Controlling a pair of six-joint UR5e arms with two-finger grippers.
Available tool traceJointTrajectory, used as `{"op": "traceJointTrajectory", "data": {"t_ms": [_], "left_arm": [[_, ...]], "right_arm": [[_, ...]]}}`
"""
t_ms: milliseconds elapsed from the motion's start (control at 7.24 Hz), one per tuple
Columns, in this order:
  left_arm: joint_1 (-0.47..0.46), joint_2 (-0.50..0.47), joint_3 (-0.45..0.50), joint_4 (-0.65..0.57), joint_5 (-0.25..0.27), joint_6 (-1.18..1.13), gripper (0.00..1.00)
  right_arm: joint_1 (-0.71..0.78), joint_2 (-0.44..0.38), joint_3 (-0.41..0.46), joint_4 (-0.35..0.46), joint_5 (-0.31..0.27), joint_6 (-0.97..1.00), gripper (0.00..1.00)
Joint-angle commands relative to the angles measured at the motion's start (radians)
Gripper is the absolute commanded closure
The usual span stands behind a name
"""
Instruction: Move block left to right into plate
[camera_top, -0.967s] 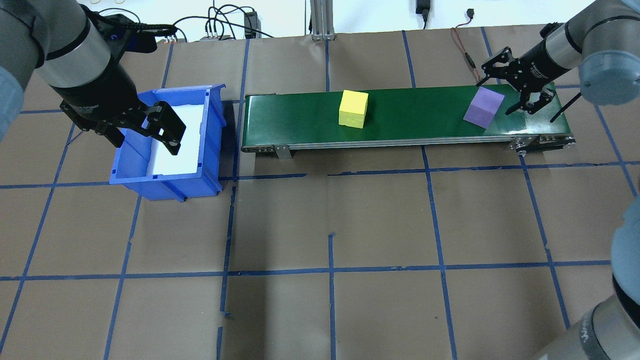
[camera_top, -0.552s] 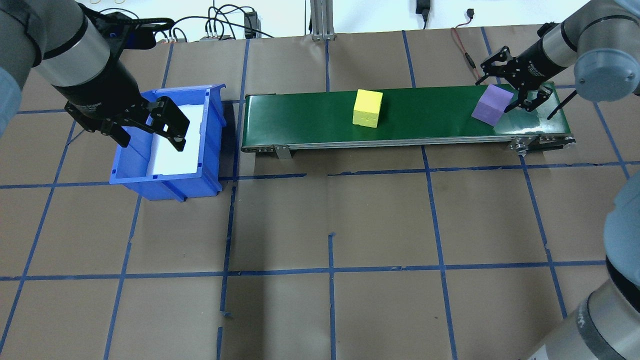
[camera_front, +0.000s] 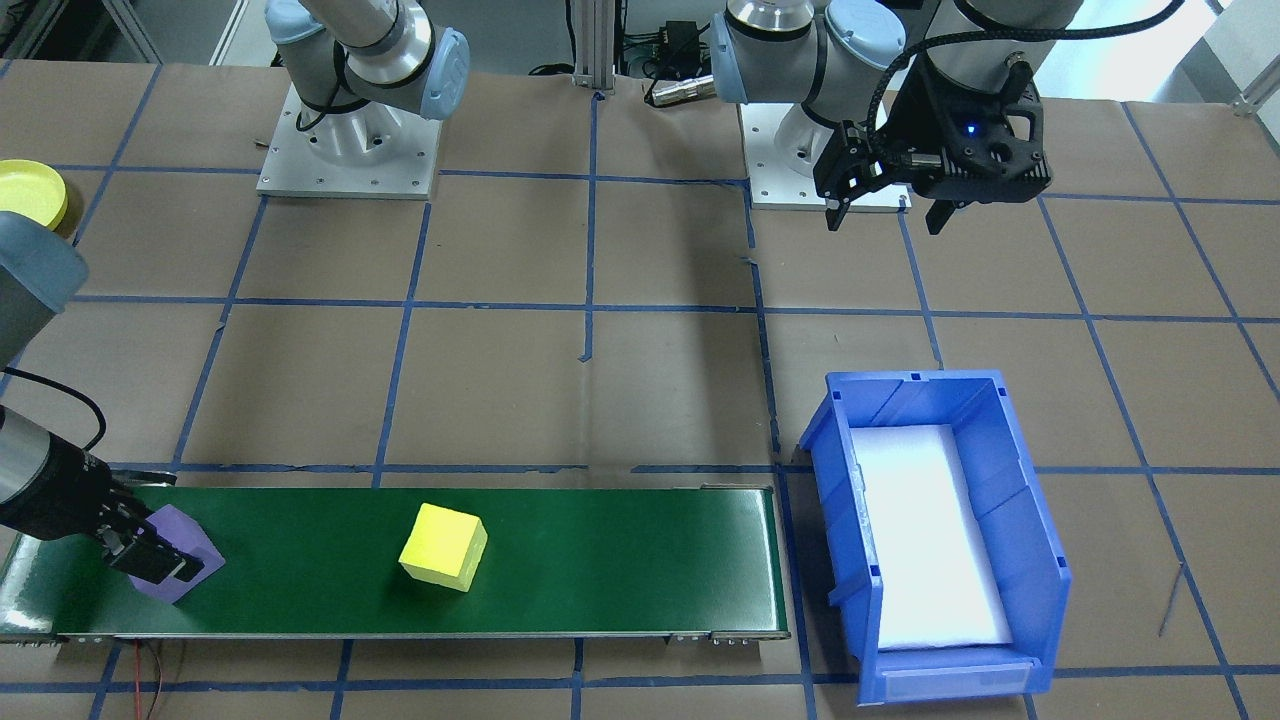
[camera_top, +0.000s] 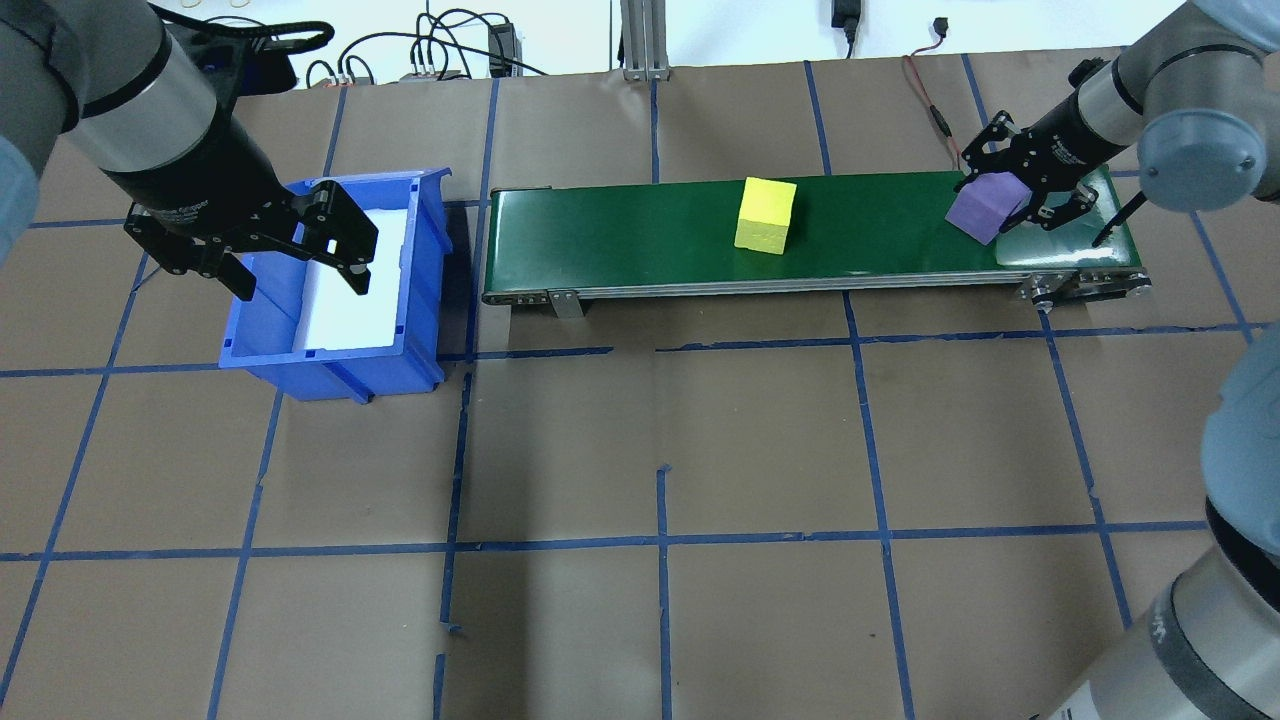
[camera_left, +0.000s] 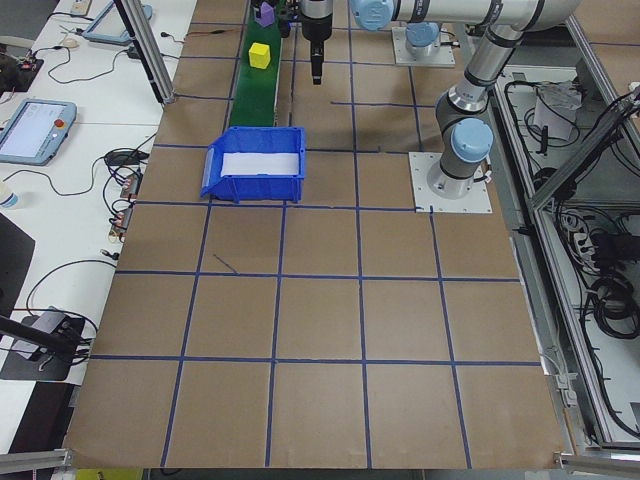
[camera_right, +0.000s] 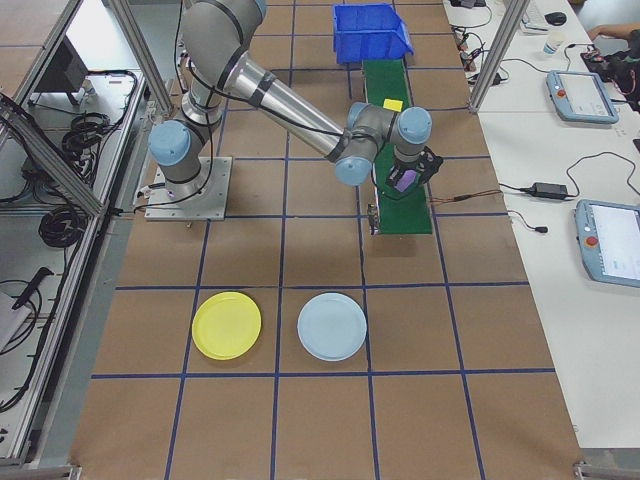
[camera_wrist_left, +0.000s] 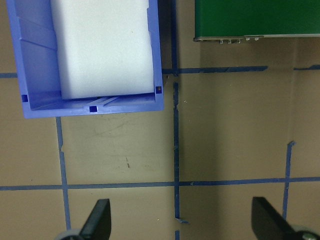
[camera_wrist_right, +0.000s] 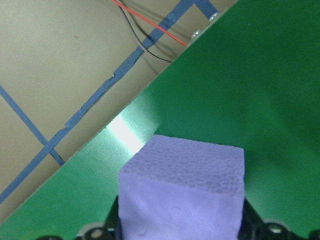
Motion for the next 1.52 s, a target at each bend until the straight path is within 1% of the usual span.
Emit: {"op": "traceJointTrajectory", "data": {"t_ms": [0, 138, 276, 414, 552, 690, 829, 967, 1105, 1243, 1381], "left_arm": [[0.001, -0.003, 0.009, 0.001, -0.041, -0.002, 0.00], [-0.002, -0.003, 0.006, 0.001, -0.041, -0.004, 0.00], [-0.002, -0.002, 0.005, 0.001, -0.041, -0.004, 0.00], [-0.002, -0.002, 0.005, 0.001, -0.041, -0.002, 0.00], [-0.002, -0.002, 0.003, 0.001, -0.041, -0.001, 0.00], [-0.002, -0.002, 0.001, 0.001, -0.044, 0.002, 0.00], [-0.002, -0.002, 0.001, 0.001, -0.043, 0.007, 0.00], [-0.002, -0.002, 0.001, 0.001, -0.043, 0.010, 0.00], [-0.002, -0.002, 0.000, 0.001, -0.043, 0.012, 0.00], [-0.002, -0.002, -0.003, 0.001, -0.044, 0.012, 0.00], [-0.002, -0.002, -0.006, 0.001, -0.043, 0.012, 0.00]], "right_arm": [[-0.003, -0.022, -0.010, 0.009, -0.079, -0.056, 0.78], [-0.020, -0.040, -0.010, 0.006, -0.109, -0.217, 0.78], [-0.082, -0.054, -0.010, 0.009, -0.144, -0.306, 0.78], [-0.175, -0.062, -0.011, 0.021, -0.147, -0.492, 0.78], [-0.272, -0.065, -0.021, 0.024, -0.149, -0.629, 0.77], [-0.344, -0.061, -0.040, 0.102, -0.155, -0.739, 0.77], [-0.445, -0.050, -0.050, 0.119, -0.214, -0.854, 0.77], [-0.524, -0.019, -0.041, 0.118, -0.234, -0.997, 0.74], [-0.571, 0.026, -0.053, 0.118, -0.315, -1.147, 0.72], [-0.605, 0.048, -0.068, 0.117, -0.325, -1.209, 0.71], [-0.625, 0.067, -0.100, 0.118, -0.352, -1.269, 0.69]]}}
